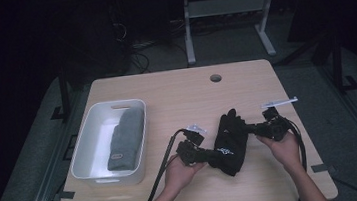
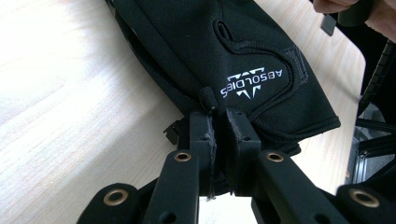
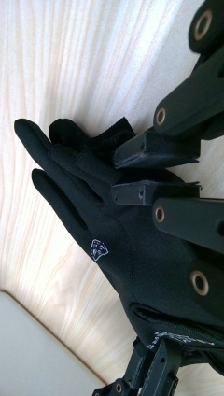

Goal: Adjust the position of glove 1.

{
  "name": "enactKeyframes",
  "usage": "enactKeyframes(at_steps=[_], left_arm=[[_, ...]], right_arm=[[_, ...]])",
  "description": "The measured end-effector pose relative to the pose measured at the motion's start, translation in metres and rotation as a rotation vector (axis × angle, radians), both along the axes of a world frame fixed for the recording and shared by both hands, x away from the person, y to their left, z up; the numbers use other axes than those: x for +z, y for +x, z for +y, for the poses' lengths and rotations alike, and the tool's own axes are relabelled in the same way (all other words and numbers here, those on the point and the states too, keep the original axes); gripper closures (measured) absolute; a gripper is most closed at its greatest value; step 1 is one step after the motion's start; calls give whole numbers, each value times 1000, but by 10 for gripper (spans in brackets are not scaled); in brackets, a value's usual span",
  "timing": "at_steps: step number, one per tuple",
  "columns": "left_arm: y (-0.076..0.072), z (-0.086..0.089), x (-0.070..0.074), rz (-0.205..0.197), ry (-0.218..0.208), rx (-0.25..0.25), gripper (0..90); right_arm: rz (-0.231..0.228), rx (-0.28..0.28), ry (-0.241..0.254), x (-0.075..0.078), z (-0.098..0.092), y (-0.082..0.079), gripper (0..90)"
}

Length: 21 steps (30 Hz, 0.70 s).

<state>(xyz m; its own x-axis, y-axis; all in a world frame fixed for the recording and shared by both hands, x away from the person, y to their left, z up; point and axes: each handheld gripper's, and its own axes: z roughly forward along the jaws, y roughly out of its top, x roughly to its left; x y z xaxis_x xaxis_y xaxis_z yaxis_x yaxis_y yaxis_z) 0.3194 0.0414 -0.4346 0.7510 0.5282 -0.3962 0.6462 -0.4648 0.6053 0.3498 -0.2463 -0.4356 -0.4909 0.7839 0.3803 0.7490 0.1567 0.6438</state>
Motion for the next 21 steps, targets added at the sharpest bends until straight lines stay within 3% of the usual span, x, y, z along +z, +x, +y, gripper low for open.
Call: enactKeyframes(at_steps=[21], left_arm=[[-5,33,44,-77,-24,15,827]], right_arm=[[-70,38,79,48,26,5,813]])
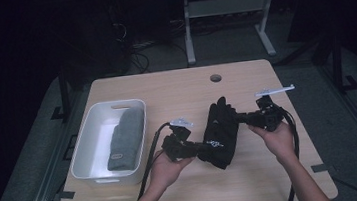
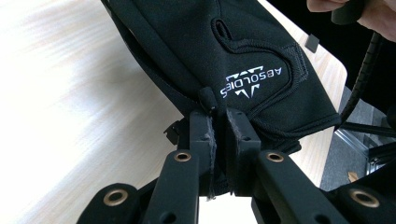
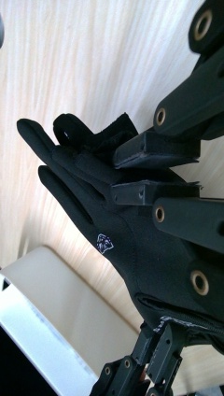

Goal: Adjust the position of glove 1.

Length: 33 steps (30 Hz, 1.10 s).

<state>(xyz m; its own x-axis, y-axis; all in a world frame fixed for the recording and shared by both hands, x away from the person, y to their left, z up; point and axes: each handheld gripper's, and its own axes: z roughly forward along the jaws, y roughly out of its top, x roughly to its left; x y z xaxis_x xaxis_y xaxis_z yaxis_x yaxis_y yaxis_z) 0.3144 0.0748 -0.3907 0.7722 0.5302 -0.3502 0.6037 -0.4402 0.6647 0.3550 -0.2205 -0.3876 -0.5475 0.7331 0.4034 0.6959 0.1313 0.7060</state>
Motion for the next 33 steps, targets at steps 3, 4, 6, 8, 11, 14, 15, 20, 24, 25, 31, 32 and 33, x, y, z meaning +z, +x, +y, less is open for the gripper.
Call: enactKeyframes(at_steps=[3,4,6,8,11,14,15,20,24,25,31,32,33], left_arm=[[0,6,6,-15,2,5,827],[0,7,8,-15,3,5,827],[0,11,11,-21,5,8,827],[1,14,14,-24,1,13,827],[1,20,17,-29,-2,22,827],[1,25,21,-32,-6,29,827],[1,28,22,-37,-7,31,827],[0,36,30,-47,-8,38,827],[0,42,34,-54,-10,48,827],[0,43,35,-53,-13,51,827],[1,52,38,-55,-15,61,827],[2,54,39,-58,-14,59,827],[2,56,41,-59,-13,64,827]], right_arm=[[-8,5,7,6,4,2,813],[-13,9,13,8,6,2,813],[-15,10,28,11,9,3,814],[-17,13,34,15,12,4,814],[-21,20,46,20,16,6,814],[-25,29,62,25,20,8,814],[-26,32,61,27,22,8,814],[-34,41,87,34,30,11,815],[-35,45,98,38,36,13,816],[-38,47,102,40,37,13,816],[-45,60,113,47,47,17,815],[-43,61,109,48,48,17,816],[-48,64,111,49,49,18,816]])
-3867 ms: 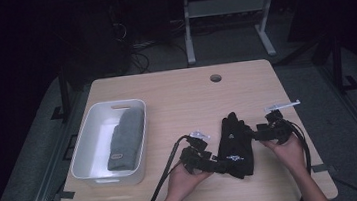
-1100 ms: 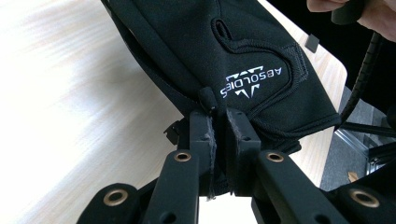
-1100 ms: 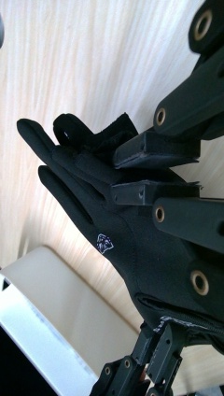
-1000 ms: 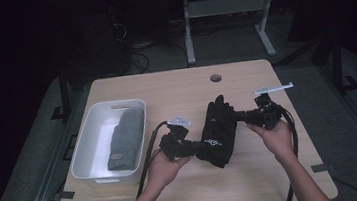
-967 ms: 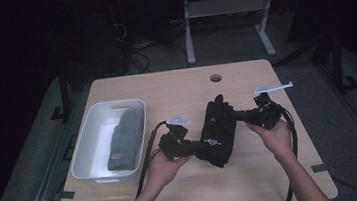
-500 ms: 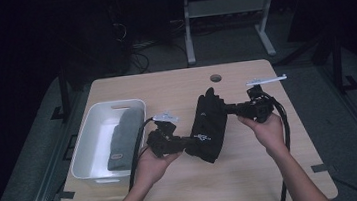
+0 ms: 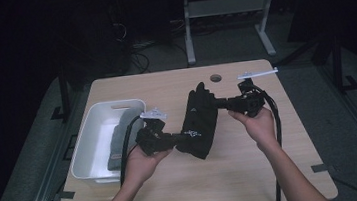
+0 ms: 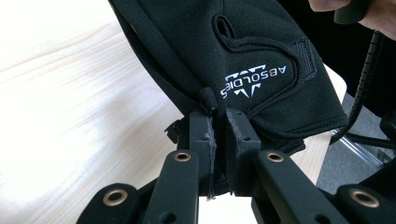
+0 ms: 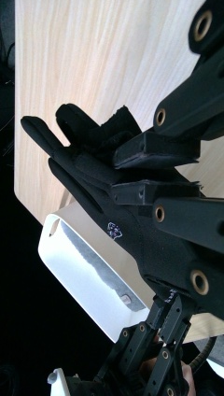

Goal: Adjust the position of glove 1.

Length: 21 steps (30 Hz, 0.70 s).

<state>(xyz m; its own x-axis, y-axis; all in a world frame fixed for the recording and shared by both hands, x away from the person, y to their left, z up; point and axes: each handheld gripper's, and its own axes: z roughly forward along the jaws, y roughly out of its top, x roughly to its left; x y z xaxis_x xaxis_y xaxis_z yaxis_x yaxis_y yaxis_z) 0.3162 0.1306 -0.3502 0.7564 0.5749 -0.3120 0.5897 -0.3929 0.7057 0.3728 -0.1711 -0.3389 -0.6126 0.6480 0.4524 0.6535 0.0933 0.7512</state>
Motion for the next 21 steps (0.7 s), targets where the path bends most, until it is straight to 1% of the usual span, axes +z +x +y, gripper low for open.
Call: enactKeyframes(at_steps=[5,15,20,21], left_arm=[[0,9,5,-9,1,8,827],[-1,27,17,-23,-5,27,827],[-3,36,21,-37,0,41,826],[-3,38,22,-39,0,44,826]], right_arm=[[-5,11,5,7,10,4,816],[-18,41,-4,24,31,10,816],[-31,60,-15,32,41,13,816],[-28,64,-17,33,44,13,816]])
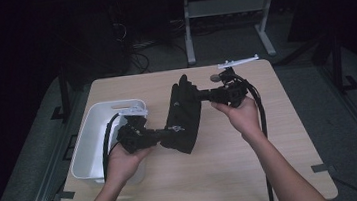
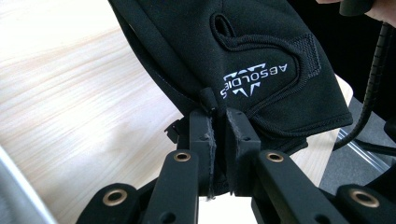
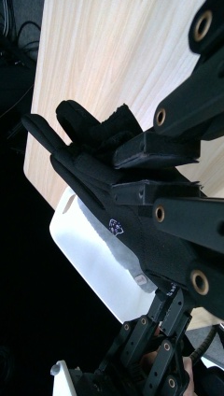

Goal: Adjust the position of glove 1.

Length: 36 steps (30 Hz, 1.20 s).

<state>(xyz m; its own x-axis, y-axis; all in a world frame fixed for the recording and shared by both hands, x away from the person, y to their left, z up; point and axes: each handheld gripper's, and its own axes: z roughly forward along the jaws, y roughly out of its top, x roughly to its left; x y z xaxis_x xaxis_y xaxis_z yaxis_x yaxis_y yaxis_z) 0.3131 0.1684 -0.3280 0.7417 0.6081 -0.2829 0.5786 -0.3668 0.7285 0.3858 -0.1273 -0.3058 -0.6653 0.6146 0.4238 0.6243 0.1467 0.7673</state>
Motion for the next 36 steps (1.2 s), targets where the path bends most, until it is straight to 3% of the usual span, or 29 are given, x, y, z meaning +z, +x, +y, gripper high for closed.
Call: enactKeyframes(at_steps=[22,36], left_arm=[[-7,41,11,-20,5,51,826],[-11,77,11,-17,7,120,826]], right_arm=[[-21,65,22,17,53,11,816],[-20,100,43,17,95,20,816]])
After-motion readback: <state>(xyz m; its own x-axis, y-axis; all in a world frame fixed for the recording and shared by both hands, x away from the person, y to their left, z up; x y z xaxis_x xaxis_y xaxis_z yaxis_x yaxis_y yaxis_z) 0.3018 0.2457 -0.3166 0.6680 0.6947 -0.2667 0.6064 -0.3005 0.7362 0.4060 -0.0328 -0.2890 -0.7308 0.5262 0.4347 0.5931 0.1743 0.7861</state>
